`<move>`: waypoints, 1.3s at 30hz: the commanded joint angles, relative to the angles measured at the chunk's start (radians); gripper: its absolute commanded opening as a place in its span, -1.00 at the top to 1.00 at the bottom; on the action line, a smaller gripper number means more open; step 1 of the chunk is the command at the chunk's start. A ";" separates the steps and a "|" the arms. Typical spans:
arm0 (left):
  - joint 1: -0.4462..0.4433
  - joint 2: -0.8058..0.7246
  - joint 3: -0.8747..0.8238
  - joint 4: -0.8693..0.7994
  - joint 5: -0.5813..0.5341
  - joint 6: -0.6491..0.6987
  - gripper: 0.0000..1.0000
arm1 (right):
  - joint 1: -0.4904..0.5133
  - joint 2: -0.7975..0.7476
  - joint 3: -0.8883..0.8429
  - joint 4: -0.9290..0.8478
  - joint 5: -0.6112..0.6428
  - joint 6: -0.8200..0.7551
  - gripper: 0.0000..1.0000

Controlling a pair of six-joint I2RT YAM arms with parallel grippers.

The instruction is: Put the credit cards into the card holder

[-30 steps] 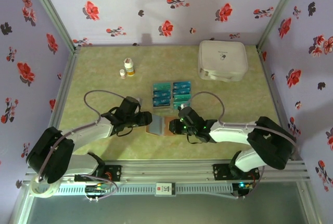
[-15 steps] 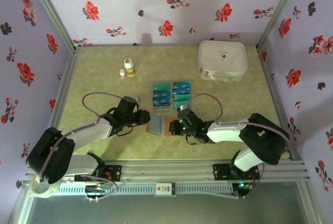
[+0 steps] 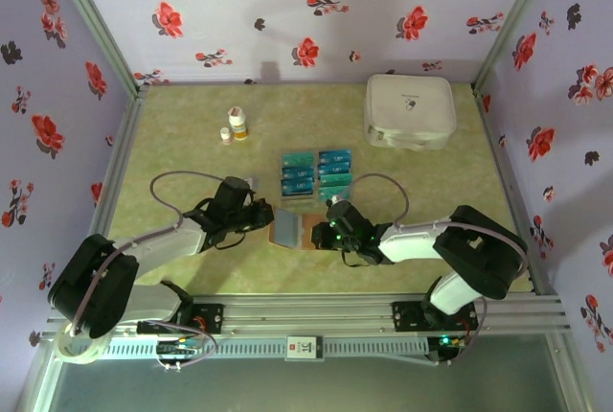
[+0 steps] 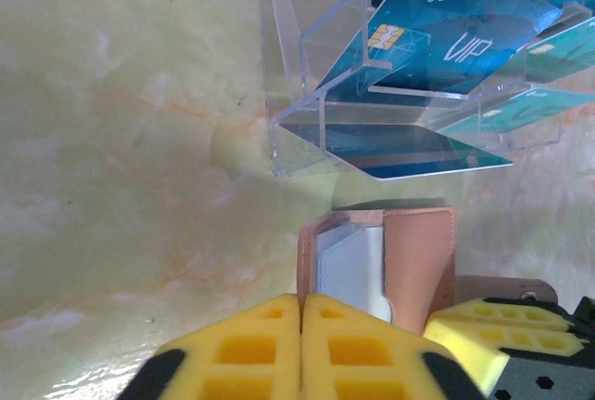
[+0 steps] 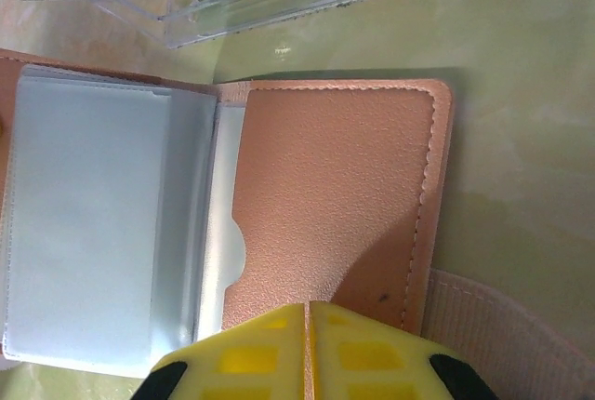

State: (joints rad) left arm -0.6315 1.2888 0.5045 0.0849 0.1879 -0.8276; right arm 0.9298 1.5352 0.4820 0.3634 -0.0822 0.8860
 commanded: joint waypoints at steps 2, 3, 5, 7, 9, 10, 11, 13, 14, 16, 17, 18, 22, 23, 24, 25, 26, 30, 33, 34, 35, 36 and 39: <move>0.007 -0.020 -0.008 0.032 0.023 0.002 1.00 | 0.003 0.032 -0.015 0.021 0.021 0.019 0.80; 0.007 -0.024 -0.006 0.035 0.028 0.001 1.00 | 0.004 0.039 -0.014 0.026 0.018 0.021 0.81; 0.007 -0.035 -0.004 0.051 0.050 -0.007 1.00 | 0.003 0.051 -0.013 0.033 0.012 0.022 0.81; 0.006 -0.038 0.002 0.080 0.087 -0.023 1.00 | 0.003 0.067 -0.008 0.045 0.004 0.023 0.82; -0.005 -0.032 0.013 0.101 0.101 -0.043 1.00 | 0.003 0.081 -0.005 0.056 -0.003 0.025 0.83; -0.014 -0.022 0.019 0.111 0.101 -0.055 1.00 | 0.004 0.088 -0.002 0.060 -0.007 0.025 0.83; -0.021 -0.013 0.023 0.122 0.101 -0.064 1.00 | 0.004 0.093 0.001 0.062 -0.010 0.025 0.83; -0.028 0.013 0.031 0.140 0.100 -0.081 1.00 | 0.003 0.096 0.007 0.062 -0.016 0.025 0.83; -0.029 0.022 0.032 0.140 0.098 -0.083 1.00 | 0.003 0.094 0.010 0.059 -0.016 0.025 0.83; -0.028 0.033 0.034 0.124 0.083 -0.084 1.00 | 0.002 0.073 0.007 0.045 -0.015 0.021 0.81; -0.029 0.034 0.032 0.125 0.079 -0.085 1.00 | 0.001 0.061 0.005 0.036 -0.010 0.019 0.81; -0.028 0.035 0.031 0.124 0.079 -0.087 1.00 | 0.000 0.046 0.003 0.021 -0.004 0.015 0.80; -0.028 0.023 0.031 0.101 0.062 -0.084 1.00 | -0.017 -0.013 -0.009 -0.026 0.011 0.001 0.76; -0.028 0.018 0.033 0.096 0.060 -0.083 1.00 | -0.021 -0.025 -0.009 -0.038 0.013 -0.002 0.75; -0.028 0.013 0.034 0.095 0.059 -0.086 1.00 | -0.026 -0.035 -0.009 -0.051 0.016 -0.008 0.75; -0.028 0.007 0.034 0.097 0.059 -0.093 1.00 | -0.029 -0.041 -0.009 -0.060 0.017 -0.011 0.75; -0.028 0.003 0.036 0.100 0.060 -0.099 1.00 | -0.033 -0.042 -0.007 -0.065 0.016 -0.014 0.75; -0.040 -0.003 0.057 0.107 0.065 -0.111 1.00 | -0.036 -0.003 0.006 -0.054 0.000 -0.018 0.79; -0.063 0.007 0.076 0.115 0.064 -0.122 1.00 | -0.035 0.042 0.002 -0.008 -0.015 -0.003 0.82; -0.075 0.015 0.083 0.122 0.065 -0.127 1.00 | -0.035 0.058 0.001 0.005 -0.019 0.001 0.86; -0.084 0.022 0.089 0.130 0.064 -0.131 1.00 | -0.035 0.071 0.001 0.018 -0.022 0.004 0.87; -0.098 0.033 0.096 0.138 0.064 -0.137 1.00 | -0.035 0.086 0.003 0.031 -0.027 0.008 0.87; -0.135 0.068 0.116 0.164 0.061 -0.148 1.00 | -0.032 0.122 0.006 0.063 -0.040 0.017 0.90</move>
State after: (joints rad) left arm -0.7368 1.3251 0.5865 0.2131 0.2474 -0.9489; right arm 0.8982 1.5974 0.4919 0.4507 -0.1059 0.8940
